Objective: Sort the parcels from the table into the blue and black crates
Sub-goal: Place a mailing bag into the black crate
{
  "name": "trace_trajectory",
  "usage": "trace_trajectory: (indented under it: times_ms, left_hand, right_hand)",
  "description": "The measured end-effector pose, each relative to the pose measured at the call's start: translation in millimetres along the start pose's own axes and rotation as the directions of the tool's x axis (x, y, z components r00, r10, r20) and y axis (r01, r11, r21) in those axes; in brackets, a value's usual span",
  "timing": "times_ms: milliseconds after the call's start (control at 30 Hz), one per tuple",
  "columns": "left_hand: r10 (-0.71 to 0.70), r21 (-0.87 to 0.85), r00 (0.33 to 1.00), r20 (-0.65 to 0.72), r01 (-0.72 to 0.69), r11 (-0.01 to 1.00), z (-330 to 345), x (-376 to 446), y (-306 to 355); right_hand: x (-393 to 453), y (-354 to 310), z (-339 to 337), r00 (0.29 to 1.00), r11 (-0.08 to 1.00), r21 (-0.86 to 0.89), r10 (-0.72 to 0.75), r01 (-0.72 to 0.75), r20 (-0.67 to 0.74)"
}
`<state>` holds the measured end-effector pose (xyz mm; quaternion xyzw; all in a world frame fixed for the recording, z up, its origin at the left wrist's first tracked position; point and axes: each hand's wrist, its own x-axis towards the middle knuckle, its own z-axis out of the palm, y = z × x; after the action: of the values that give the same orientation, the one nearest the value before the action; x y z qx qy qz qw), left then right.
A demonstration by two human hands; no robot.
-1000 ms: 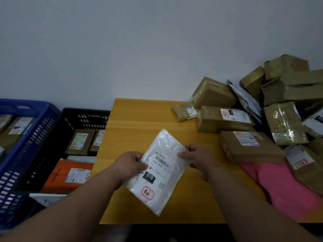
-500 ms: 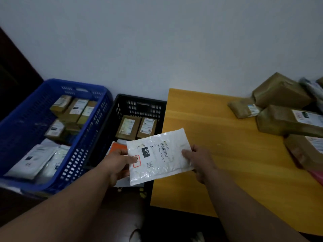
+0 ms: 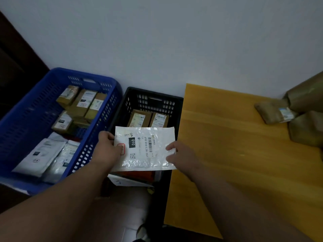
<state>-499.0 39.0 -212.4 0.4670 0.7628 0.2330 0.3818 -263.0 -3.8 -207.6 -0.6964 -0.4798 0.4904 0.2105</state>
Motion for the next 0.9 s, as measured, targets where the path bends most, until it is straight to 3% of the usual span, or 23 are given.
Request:
trace_trajectory:
  times_ms: [167,333,633,800,900]
  left_hand:
    - [0.115,0.164,0.993,0.028,-0.118,0.979,2.0,43.0,-1.8]
    - [0.099,0.31,0.985,0.139,-0.138,0.941,17.2,80.3,-25.1]
    - [-0.081,0.499,0.921,0.381,-0.131,0.856,49.1,138.3,-93.0]
    - [-0.288,0.657,0.816,0.502,-0.142,0.741,61.2,146.3,-115.2]
    - [-0.344,0.706,0.769,0.539,-0.191,0.682,64.0,143.7,-120.3]
  right_hand:
    - [45.0,-9.0,31.1,0.997,0.996,-0.091,0.023,-0.015,0.08]
    - [85.1,4.1,73.0,0.976,0.973,-0.162,0.182,-0.162,0.121]
    - [130.0,47.8,161.9,0.896,0.9,-0.15,0.427,-0.409,0.12]
    - [132.6,65.7,177.4,0.817,0.84,-0.24,0.535,-0.487,0.214]
    - [126.5,67.6,173.8,0.797,0.816,-0.3,0.564,-0.495,0.217]
